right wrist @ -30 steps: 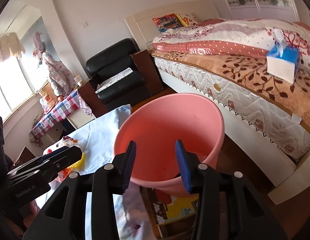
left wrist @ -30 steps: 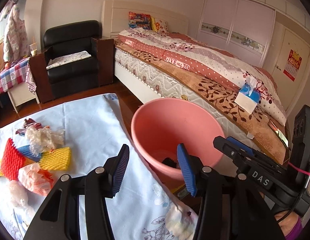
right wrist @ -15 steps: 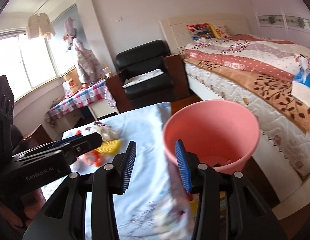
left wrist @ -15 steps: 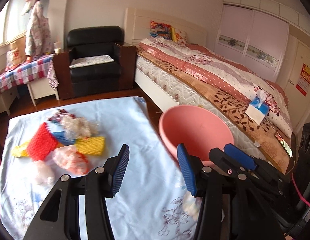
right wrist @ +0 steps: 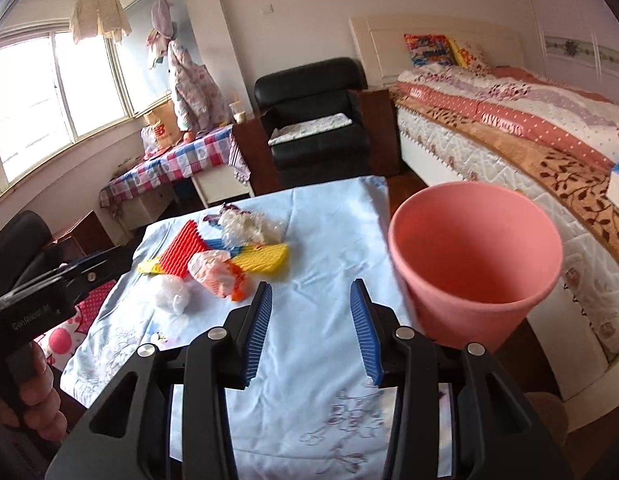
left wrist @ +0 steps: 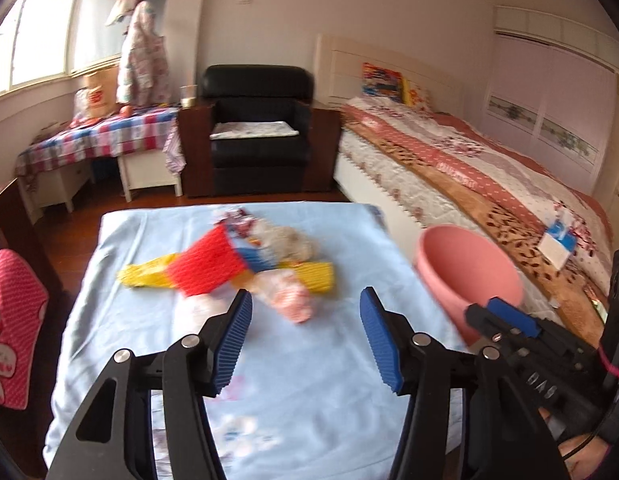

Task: Collect trash
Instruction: 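Return both tools to the table toward the plastic bags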

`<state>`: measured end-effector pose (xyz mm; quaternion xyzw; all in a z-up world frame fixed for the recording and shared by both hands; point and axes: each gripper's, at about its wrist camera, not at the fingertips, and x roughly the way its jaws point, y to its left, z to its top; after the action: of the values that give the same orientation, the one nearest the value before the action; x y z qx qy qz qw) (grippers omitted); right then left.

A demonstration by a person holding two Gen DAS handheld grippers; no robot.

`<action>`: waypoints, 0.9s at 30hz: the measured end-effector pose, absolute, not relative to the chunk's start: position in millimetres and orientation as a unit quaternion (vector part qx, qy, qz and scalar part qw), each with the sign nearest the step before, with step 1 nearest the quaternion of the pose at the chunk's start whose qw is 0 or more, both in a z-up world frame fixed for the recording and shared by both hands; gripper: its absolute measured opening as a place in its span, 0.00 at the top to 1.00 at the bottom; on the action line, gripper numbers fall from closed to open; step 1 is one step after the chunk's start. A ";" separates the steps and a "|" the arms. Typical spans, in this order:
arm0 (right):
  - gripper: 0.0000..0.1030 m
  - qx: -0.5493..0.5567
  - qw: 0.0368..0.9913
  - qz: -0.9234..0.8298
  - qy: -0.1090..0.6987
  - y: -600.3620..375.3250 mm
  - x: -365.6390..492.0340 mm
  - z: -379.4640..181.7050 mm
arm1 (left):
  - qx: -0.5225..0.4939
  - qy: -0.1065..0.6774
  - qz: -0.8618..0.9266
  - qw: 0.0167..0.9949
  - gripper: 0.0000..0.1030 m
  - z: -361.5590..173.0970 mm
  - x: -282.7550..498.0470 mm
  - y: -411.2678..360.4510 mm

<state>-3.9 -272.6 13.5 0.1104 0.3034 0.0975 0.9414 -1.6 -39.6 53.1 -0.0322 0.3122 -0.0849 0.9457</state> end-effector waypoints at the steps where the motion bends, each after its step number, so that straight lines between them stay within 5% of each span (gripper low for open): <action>1: 0.59 0.114 0.939 0.105 0.308 -270.4 -0.6 11.9 | -0.034 0.314 -0.080 0.945 0.45 50.9 -1.7 -32.8; 24: 0.51 0.087 0.901 0.218 0.366 -181.9 81.6 -12.2 | -0.096 0.395 -0.025 0.913 0.45 -29.9 75.7 51.0; 27: 0.51 0.077 0.898 0.226 0.369 -170.7 89.7 -13.8 | -0.102 0.407 -0.028 0.907 0.55 -39.5 82.0 52.1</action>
<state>89.7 -170.7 -13.8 0.0768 0.3687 0.2259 0.8984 82.0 52.1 -39.5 -0.1025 0.4070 -0.0283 0.9072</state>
